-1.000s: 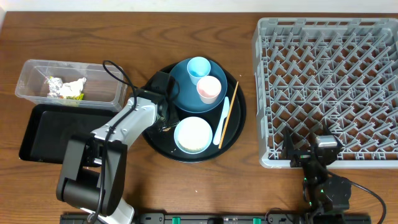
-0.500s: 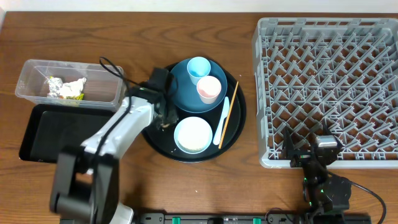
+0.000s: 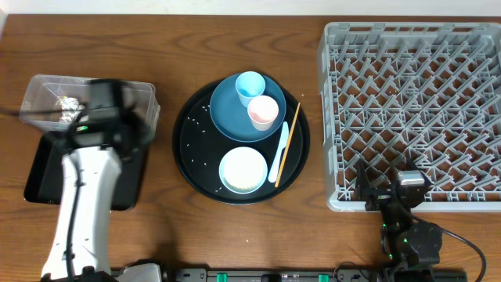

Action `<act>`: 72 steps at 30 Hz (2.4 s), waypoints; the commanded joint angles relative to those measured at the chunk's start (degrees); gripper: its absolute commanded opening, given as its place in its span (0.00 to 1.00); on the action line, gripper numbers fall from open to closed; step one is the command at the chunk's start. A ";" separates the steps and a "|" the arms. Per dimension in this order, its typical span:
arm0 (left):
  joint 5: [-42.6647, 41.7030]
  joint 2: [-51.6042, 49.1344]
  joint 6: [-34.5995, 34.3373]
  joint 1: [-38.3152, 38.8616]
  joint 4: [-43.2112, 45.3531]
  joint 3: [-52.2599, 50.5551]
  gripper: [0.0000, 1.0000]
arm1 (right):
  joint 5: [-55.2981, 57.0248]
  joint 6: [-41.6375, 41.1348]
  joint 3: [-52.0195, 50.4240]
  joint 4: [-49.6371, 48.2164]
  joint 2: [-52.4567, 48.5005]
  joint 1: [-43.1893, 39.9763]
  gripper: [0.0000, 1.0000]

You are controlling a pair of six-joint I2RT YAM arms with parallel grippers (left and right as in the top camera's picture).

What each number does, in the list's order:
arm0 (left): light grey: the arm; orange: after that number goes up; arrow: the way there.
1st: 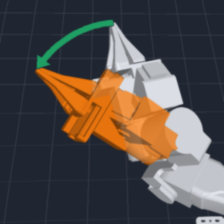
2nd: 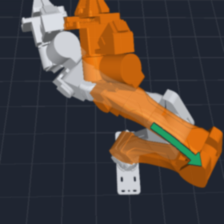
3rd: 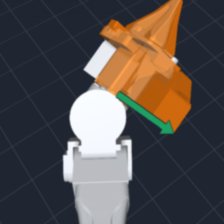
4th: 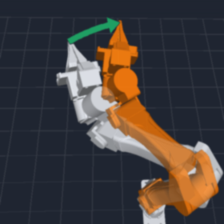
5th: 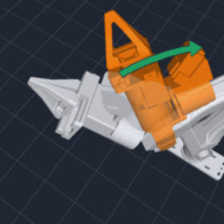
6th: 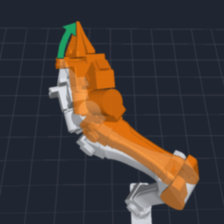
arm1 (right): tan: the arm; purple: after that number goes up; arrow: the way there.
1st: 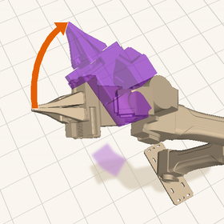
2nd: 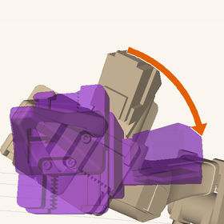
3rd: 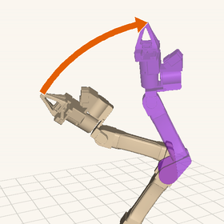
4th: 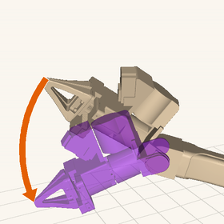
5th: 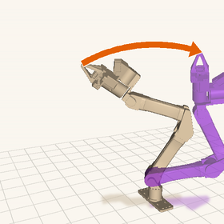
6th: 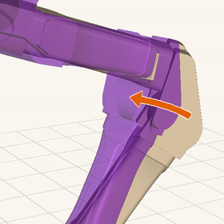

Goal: Sort waste into correct bins and load items into the dishwasher rack
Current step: 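Carry the brown shell with the left gripper toward the black tray, then move the left gripper to the light-blue rice bowl and grasp its rim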

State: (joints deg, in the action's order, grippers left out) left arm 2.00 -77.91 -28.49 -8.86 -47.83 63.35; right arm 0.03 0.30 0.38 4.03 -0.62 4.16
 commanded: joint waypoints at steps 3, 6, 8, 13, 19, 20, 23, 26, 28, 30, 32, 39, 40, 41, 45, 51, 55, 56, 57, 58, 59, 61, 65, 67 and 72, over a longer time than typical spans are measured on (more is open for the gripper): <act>1.68 0.74 0.33 -12.52 -1.18 0.66 0.27 | 0.59 0.44 -0.07 0.26 0.24 0.35 0.99; 1.68 0.63 -0.37 -18.53 -1.16 0.63 0.27 | 0.59 0.44 -0.07 0.24 0.24 0.35 0.99; 1.70 0.26 -1.88 -21.75 -0.98 0.61 0.26 | 0.59 0.44 -0.07 0.26 0.24 0.35 0.99; 1.73 -2.54 -2.08 -26.64 -0.55 0.17 0.25 | 0.59 0.44 -0.07 0.26 0.24 0.35 0.99; 3.56 -9.62 -2.32 -29.92 0.50 -0.33 0.25 | 0.59 0.44 -0.07 0.26 0.24 0.35 0.99; 3.48 -10.64 -2.91 -30.32 0.70 -0.33 0.25 | 0.59 0.44 -0.07 0.26 0.24 0.35 0.99; 3.41 -13.22 -3.56 -31.06 1.44 -0.33 0.25 | 0.59 0.44 -0.07 0.26 0.24 0.35 0.99; 3.43 -14.88 -3.56 -31.39 2.10 -0.33 0.25 | 0.59 0.44 -0.07 0.26 0.24 0.35 0.99; 3.43 -15.82 -3.56 -31.41 2.97 -0.33 0.25 | 0.59 0.44 -0.07 0.26 0.24 0.35 0.99; 3.43 -16.37 -3.56 -31.43 3.74 -0.33 0.25 | 0.59 0.44 -0.07 0.26 0.24 0.35 0.99; 3.43 -16.46 -3.56 -31.41 4.72 -0.33 0.25 | 0.59 0.44 -0.07 0.26 0.24 0.35 0.99; 3.43 -16.44 -3.54 -31.43 6.27 -0.33 0.52 | 0.59 0.44 -0.07 0.26 0.24 0.35 0.99; 3.43 -16.44 -3.54 -31.43 6.27 -0.33 0.55 | 0.59 0.44 -0.07 0.26 0.24 0.35 0.99; 3.43 -16.44 -3.54 -31.43 6.25 -0.33 0.59 | 0.59 0.44 -0.07 0.24 0.24 0.35 0.99; 3.41 -16.39 -3.54 -31.41 6.23 -0.33 0.75 | 0.59 0.44 -0.07 0.26 0.24 0.35 0.99; -4.00 -15.13 -3.23 -31.41 6.16 0.24 0.77 | 0.59 0.44 -0.07 0.26 0.24 0.35 0.99; -10.25 -11.56 -2.86 -31.15 5.84 0.31 0.78 | 0.59 0.44 -0.07 0.26 0.24 0.35 0.99; -11.45 -10.10 -2.84 -30.86 5.44 0.31 0.77 | 0.59 0.44 -0.07 0.26 0.24 0.35 0.99; -12.33 -8.96 -2.67 -30.53 5.18 0.31 0.77 | 0.59 0.44 -0.07 0.26 0.24 0.35 0.99; -13.33 -7.76 -2.16 -30.12 4.81 0.31 0.77 | 0.59 0.44 -0.07 0.24 0.24 0.35 0.99; -14.03 -6.34 -1.97 -29.44 4.26 0.31 0.77 | 0.59 0.44 -0.07 0.24 0.24 0.35 0.99; -14.67 -3.74 -1.53 -27.69 2.86 0.31 0.78 | 0.59 0.44 -0.07 0.26 0.24 0.35 0.99; -15.32 0.70 0.76 -22.43 -1.11 0.31 0.78 | 0.59 0.44 -0.07 0.26 0.24 0.35 0.99; -15.34 2.03 1.49 -19.26 -3.63 0.31 0.80 | 0.59 0.44 -0.07 0.26 0.24 0.35 0.99; -17.59 2.23 1.46 -11.08 -11.17 0.11 0.81 | 0.59 0.44 -0.07 0.26 0.24 0.35 0.99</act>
State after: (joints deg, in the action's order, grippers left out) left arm -13.41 -75.68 -28.29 -23.33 -57.12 63.35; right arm 0.03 0.30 0.38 4.03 -0.64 4.16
